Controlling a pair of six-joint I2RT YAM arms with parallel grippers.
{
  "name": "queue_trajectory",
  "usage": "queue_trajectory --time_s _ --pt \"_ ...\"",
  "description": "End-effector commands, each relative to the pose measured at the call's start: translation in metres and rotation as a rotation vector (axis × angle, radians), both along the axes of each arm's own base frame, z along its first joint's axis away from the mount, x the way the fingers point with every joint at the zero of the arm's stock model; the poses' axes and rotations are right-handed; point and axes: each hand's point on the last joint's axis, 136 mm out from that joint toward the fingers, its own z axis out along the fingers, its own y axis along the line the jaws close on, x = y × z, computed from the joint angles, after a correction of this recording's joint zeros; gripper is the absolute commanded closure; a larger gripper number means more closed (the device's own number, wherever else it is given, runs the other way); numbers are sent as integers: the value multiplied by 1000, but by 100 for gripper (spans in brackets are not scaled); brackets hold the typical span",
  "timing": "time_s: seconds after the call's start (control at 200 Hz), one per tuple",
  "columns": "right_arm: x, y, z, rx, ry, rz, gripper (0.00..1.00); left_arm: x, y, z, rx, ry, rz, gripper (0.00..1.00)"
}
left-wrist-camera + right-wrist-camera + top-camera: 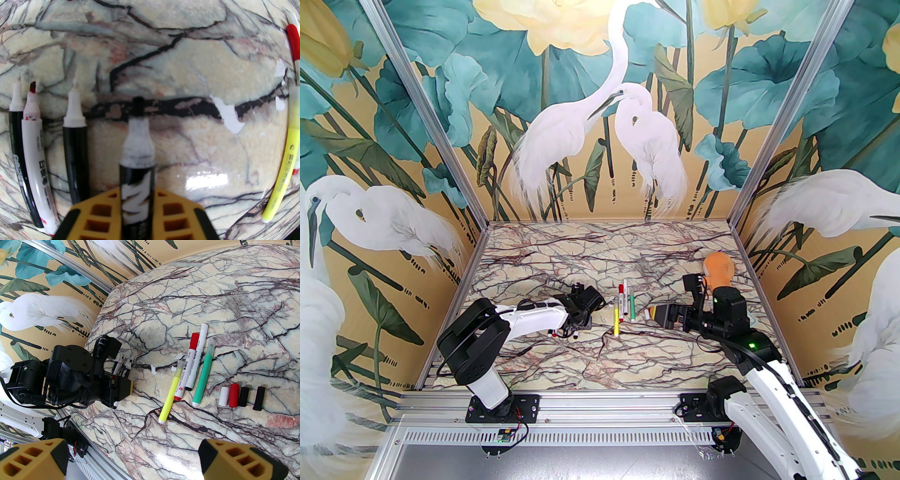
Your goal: Open the pen caps
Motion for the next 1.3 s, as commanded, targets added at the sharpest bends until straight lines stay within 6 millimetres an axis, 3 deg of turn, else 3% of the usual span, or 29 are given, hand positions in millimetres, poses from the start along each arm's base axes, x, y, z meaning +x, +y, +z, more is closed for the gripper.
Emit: queue_trajectory --time_s 0.0,0.265,0.46,0.745,0.85,0.985,1.295 --pt "0 0 -2 -3 0 2 1 8 7 -2 36 -19 24 80" --pt "1 -1 -6 -10 12 -4 1 5 10 1 37 -20 28 69" --pt "4 0 -6 -3 15 -1 1 4 12 11 26 -34 38 68" --pt "4 2 -3 6 12 4 1 8 9 62 7 -96 34 66" --pt "4 1 -3 7 11 0 1 8 -8 82 -79 -109 -8 61" --pt "5 2 -2 13 12 -4 0 6 -47 100 -265 -89 -100 58" --pt "1 -1 2 11 6 -16 0 4 -100 83 -466 39 -116 54"
